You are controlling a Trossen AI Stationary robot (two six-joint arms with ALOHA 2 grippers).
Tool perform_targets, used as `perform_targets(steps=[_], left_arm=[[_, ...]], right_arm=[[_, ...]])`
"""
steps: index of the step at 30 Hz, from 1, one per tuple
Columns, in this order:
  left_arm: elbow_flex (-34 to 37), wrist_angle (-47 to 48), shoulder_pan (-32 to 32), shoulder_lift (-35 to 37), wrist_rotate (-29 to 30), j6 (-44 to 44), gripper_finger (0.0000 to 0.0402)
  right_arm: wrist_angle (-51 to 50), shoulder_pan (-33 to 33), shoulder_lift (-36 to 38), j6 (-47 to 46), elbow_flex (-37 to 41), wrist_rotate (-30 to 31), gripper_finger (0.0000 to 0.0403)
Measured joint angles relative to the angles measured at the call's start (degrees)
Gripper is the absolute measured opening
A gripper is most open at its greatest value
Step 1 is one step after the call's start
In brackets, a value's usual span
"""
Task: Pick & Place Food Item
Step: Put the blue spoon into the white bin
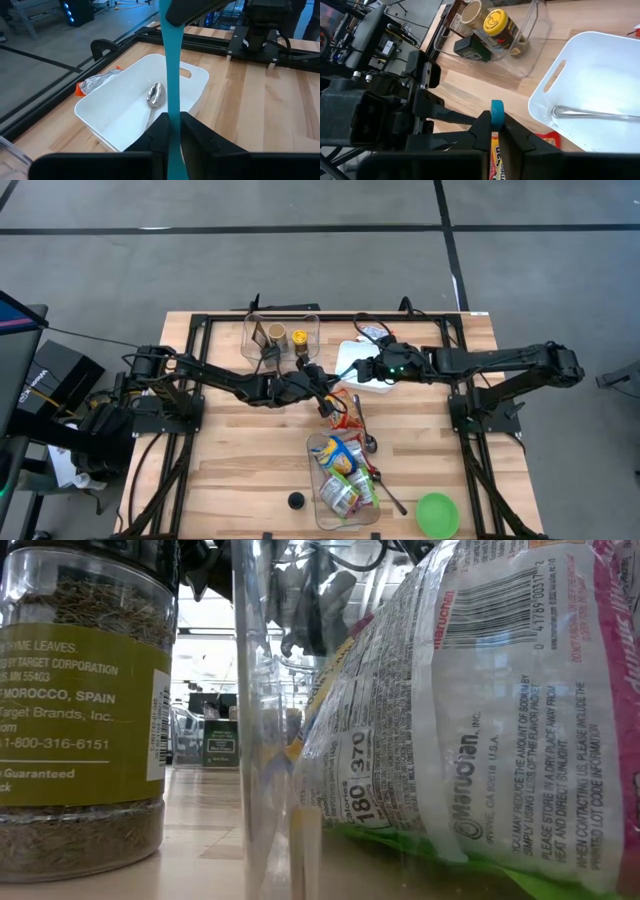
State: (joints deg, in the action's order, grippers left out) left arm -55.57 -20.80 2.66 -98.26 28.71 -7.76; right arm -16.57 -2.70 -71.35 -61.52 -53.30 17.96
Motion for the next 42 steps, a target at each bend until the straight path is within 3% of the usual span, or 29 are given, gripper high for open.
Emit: perform_targets(steps=[4, 10, 18, 28, 33, 37, 42], left_arm=[[0.0, 0.0, 0.0, 0.0, -0.1, -0.1, 0.0052], [0.1, 1.5, -0.3, 2.5, -3.1, -0.2, 0.012], [0.1, 11.3, -0.2, 10.0, -3.3, -0.2, 0.0189], [0.1, 12.9, 0.0, 14.7, -3.3, -0.2, 0.0191], [0.1, 12.9, 0.0, 14.7, -3.3, -0.2, 0.0181], [0.1, 12.9, 0.0, 14.7, -3.3, -0.2, 0.0175], [0.1, 12.9, 0.0, 14.7, -3.3, -0.2, 0.0169]], right_arm=[[0.3, 0.0, 0.0, 0.0, 0.0, -0.1, 0.0012], [-0.7, 0.0, 0.0, 0.5, 0.0, -0.1, 0.001], [-4.6, -1.2, 4.3, 3.7, 0.0, 2.7, 0.0006], [-18.0, -2.4, 14.3, 6.0, 0.0, 12.4, 0.0007], [-22.1, -2.5, 16.0, 5.1, 0.4, 15.5, 0.0007], [-23.4, -4.2, 15.8, 3.0, 2.8, 15.3, 0.0007], [-17.7, -6.9, 15.4, 1.6, 7.9, 11.8, 0.0008]])
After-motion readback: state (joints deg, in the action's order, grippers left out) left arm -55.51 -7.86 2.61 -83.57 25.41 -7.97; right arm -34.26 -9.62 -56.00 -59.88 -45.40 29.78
